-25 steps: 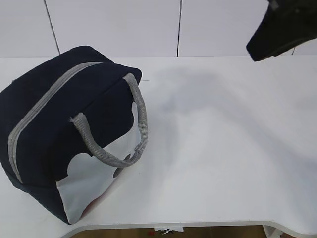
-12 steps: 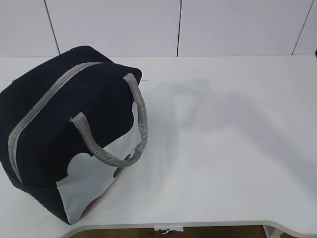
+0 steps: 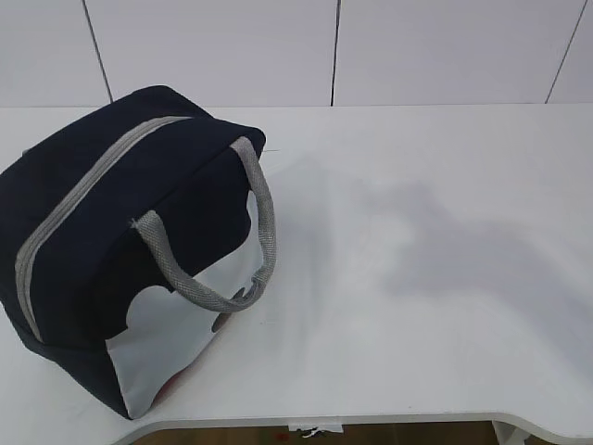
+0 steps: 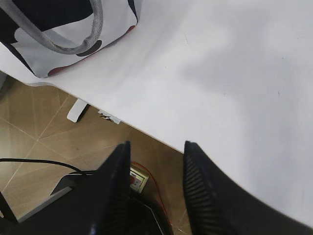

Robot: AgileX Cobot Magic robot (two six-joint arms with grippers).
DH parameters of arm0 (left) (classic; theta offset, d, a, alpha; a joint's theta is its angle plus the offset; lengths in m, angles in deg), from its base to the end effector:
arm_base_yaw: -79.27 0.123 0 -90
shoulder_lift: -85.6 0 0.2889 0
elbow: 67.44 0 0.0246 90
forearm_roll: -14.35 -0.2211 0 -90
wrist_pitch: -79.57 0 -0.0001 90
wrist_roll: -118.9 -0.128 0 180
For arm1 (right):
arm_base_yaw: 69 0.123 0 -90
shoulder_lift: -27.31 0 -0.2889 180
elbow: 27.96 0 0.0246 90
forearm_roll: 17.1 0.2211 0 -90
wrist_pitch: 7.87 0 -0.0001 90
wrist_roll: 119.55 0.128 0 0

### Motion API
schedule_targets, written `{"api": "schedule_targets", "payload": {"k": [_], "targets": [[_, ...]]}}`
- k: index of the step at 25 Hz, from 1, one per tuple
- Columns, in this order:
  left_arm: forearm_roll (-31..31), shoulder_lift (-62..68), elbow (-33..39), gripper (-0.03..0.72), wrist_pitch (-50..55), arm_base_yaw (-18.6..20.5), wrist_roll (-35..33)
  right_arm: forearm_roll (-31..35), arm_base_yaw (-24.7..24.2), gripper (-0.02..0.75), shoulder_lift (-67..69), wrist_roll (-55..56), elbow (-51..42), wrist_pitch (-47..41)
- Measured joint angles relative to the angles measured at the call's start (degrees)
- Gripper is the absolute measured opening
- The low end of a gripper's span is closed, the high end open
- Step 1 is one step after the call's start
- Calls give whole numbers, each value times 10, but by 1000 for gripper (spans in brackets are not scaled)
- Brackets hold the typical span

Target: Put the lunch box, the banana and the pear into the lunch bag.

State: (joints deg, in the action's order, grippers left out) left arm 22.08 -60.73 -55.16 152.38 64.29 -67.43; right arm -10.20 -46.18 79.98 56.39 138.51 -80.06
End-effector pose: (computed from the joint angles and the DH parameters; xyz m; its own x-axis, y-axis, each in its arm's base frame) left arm 0.0081 -0.0192 0.3937 -0.4358 0.1888 -0.8800 0.3969 0.9178 0.0004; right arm 0.0881 0.0530 0.3695 -0.6720 -0.3193 -0.6682 -0.4785 0.8758 0.0628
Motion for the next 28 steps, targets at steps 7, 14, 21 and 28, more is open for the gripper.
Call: {"api": "schedule_targets", "payload": {"k": [7,14,21,28], "targets": [[-1,-52,3,306,2,0,0,-21,0,273,-87,1,-46,-2],[-1,-109,80,306,2,0,0,-25,0,272,-183,1,-96,-4],[27,-182,160,306,2,0,0,-59,0,272,-284,1,-163,-6],[9,-250,191,306,3,0,0,-78,0,272,-400,1,-224,-8]]}}
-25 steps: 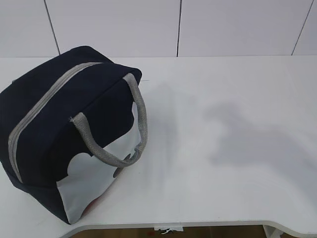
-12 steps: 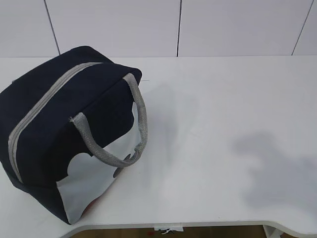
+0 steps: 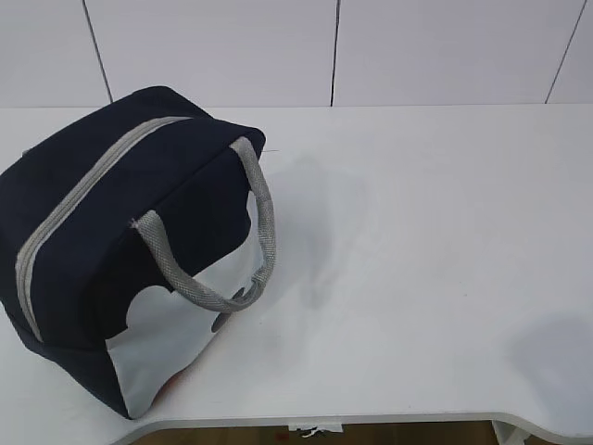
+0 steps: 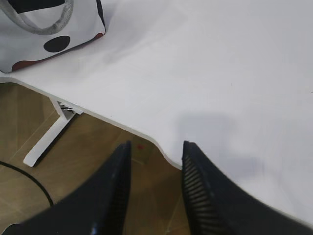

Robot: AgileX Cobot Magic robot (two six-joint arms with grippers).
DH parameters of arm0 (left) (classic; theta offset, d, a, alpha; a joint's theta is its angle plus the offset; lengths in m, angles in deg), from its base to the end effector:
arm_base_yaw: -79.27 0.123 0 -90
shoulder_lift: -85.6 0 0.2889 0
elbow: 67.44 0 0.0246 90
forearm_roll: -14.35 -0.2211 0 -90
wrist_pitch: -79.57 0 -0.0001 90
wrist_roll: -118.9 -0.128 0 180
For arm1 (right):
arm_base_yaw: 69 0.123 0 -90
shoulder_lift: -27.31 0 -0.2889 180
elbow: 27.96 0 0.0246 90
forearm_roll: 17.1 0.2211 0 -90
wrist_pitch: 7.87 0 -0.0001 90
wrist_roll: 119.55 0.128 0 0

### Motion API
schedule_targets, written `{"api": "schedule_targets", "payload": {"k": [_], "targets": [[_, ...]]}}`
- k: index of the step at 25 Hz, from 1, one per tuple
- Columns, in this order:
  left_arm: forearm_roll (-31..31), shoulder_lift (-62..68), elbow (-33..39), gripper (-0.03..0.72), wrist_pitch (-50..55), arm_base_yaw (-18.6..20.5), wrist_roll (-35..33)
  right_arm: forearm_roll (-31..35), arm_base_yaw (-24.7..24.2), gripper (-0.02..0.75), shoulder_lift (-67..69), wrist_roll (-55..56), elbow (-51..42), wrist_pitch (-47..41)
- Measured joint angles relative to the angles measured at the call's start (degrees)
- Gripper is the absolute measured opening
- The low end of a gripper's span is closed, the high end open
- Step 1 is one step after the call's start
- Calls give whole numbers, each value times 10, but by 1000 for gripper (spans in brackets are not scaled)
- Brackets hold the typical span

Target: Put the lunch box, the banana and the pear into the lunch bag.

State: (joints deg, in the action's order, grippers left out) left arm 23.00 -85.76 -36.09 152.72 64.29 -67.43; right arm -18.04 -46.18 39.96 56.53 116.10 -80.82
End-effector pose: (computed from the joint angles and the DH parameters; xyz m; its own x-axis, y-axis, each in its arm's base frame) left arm -0.0490 -0.0060 0.3021 -0.3505 0.1618 -0.9225 0.4080 0.9130 0.0051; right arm -0.0207 -0.0109 0.2839 -0.4534 -0.2701 -0.8494 -0.4097 0.9095 -0.0705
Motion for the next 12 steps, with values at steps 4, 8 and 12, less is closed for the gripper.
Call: {"api": "schedule_targets", "payload": {"k": [4,8,12], "targets": [[-26,-2,4,306,1,0,0,-20,0,272,-56,0,-36,6],[-33,-2,21,305,-1,0,0,-30,0,272,-60,0,-73,9],[-33,-2,61,305,-7,0,0,-27,0,272,-61,1,-106,15]]}}
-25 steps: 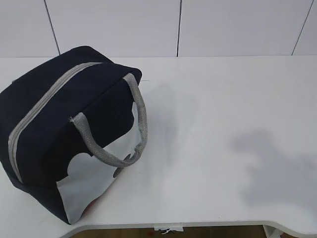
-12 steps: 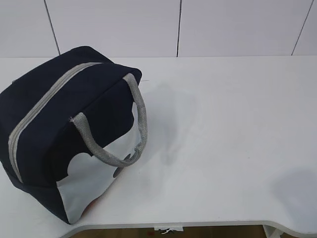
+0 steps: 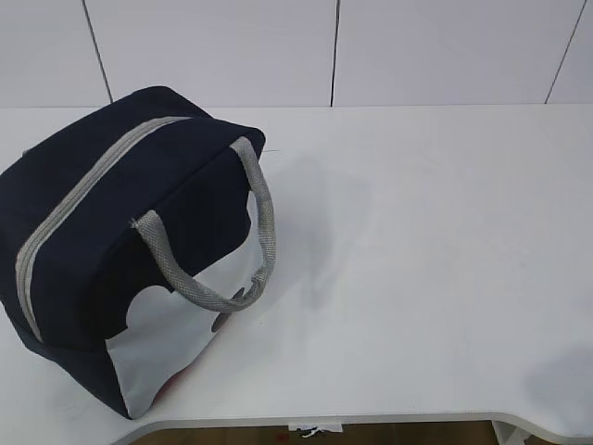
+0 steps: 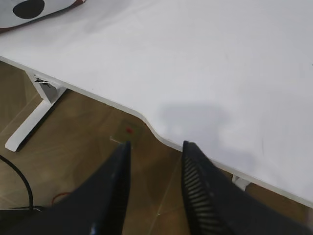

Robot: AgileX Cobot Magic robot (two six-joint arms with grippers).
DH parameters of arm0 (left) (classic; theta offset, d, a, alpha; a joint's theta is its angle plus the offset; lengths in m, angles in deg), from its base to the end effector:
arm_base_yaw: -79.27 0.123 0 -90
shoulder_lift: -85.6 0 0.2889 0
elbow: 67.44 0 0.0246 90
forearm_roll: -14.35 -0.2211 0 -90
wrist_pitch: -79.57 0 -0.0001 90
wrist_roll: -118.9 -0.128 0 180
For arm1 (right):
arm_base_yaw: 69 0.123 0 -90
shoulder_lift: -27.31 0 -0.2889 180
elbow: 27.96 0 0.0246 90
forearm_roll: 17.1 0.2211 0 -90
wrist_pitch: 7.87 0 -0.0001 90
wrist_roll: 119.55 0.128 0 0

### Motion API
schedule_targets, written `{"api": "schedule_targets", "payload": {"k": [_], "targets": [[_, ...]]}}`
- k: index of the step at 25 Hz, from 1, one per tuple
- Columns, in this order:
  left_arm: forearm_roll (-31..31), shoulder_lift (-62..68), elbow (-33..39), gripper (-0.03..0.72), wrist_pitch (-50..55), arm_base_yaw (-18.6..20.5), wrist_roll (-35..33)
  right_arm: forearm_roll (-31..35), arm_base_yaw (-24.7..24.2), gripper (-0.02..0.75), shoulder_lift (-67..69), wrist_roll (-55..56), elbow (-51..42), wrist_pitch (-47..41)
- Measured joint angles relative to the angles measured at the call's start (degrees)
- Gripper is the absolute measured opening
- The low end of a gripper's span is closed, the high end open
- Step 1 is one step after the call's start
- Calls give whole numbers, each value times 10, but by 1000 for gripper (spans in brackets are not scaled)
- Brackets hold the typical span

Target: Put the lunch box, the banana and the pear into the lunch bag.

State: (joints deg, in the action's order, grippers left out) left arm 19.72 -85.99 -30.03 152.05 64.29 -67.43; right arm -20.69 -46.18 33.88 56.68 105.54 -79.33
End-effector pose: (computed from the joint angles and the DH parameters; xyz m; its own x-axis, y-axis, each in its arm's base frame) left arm -0.0340 -0.0027 0.2766 -0.4280 0.1992 -0.8816 0.3698 0.9286 0.0303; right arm -0.0153 -0.0147 0.2361 -0.4908 -0.2993 -0.8183 -0.3855 0.9168 -0.1041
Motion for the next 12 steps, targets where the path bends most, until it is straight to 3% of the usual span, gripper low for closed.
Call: {"api": "schedule_targets", "payload": {"k": [12], "targets": [[6,0,97,298,-81,0,1,4,0,272,0,7,-22,50]]}}
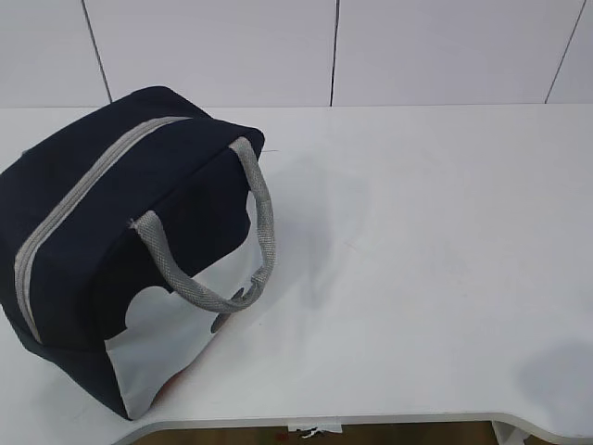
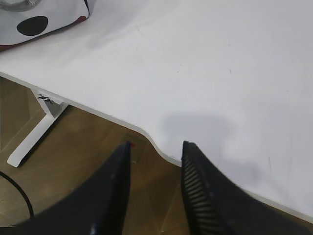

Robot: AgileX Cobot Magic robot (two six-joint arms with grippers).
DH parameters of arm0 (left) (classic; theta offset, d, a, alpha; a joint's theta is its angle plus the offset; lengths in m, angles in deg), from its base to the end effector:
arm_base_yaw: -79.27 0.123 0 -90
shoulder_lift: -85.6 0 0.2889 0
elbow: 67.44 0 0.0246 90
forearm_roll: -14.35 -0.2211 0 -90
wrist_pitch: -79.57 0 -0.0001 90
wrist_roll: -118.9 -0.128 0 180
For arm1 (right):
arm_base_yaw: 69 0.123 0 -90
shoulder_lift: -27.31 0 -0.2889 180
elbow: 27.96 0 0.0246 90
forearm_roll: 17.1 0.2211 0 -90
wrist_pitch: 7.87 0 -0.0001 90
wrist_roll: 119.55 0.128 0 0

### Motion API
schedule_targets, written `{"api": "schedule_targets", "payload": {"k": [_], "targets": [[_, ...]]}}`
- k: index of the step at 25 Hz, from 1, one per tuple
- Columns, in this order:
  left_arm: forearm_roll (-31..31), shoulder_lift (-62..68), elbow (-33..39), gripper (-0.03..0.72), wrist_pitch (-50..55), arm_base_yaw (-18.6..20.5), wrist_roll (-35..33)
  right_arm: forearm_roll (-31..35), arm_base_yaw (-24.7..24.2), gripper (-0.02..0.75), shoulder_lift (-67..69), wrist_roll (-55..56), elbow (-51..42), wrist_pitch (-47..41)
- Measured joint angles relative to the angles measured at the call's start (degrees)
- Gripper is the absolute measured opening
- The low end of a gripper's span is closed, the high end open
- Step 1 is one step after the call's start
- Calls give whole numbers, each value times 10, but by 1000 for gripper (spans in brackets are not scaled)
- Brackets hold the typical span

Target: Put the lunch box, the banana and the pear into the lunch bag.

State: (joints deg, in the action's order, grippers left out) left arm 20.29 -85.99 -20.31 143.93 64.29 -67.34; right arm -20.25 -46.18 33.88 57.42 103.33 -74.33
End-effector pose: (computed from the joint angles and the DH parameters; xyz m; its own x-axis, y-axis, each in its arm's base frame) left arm -0.0097 -0.0098 0.2473 -0.4574 0.1882 -0.8691 0.3655 0.9308 0.0092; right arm -0.0072 -0.0100 0.2349 -0.4571 -0.2734 -0.8464 -0.3831 0.9193 -0.0900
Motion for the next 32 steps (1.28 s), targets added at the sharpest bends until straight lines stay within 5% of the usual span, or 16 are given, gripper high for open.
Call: {"api": "schedule_targets", "payload": {"k": [15,20,26,32], "targets": [[0,0,1,260,-4,1,0,0,-4,272,0,1,0,3],[0,0,1,246,-4,36,0,0,-12,272,0,1,0,4],[0,0,1,244,-4,100,0,0,-116,272,0,2,0,4],[0,0,1,244,-4,104,0,0,-166,272,0,2,0,4]]}}
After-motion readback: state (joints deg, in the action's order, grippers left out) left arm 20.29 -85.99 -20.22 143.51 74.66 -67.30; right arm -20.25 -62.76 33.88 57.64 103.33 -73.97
